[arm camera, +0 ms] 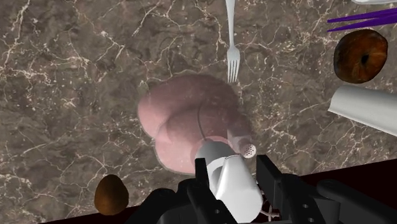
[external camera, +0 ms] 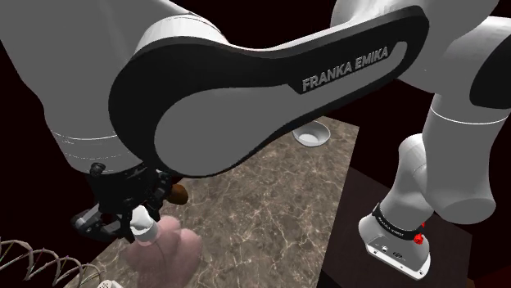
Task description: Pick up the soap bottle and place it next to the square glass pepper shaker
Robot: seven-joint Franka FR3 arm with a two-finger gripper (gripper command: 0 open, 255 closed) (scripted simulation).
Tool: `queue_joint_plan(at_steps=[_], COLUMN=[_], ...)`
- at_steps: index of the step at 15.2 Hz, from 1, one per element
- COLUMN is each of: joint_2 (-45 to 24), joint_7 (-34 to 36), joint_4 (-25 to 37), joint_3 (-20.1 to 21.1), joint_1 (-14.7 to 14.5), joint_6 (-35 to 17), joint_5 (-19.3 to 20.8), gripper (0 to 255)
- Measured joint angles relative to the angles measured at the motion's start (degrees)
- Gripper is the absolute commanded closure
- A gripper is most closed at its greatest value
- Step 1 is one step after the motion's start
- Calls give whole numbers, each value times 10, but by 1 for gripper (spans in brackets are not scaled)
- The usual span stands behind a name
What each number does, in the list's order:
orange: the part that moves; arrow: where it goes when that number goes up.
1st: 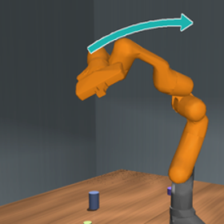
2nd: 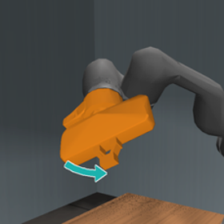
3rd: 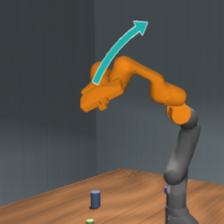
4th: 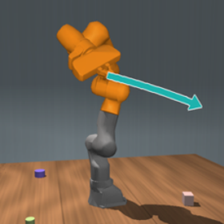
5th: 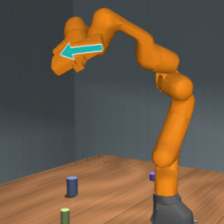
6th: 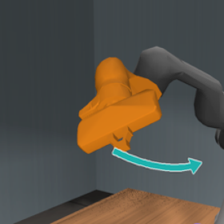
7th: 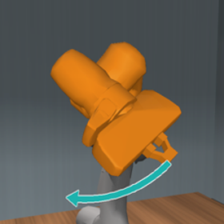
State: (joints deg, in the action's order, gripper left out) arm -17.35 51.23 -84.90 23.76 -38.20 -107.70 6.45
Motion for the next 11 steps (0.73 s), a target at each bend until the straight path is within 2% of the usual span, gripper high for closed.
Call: queue_joint_plan(at_steps=[11], joint_2=[-5], joint_7=[3], joint_4=[-76], joint_3=[-3], joint_1=[3], joint_6=[-80], joint_5=[4], gripper=[255])
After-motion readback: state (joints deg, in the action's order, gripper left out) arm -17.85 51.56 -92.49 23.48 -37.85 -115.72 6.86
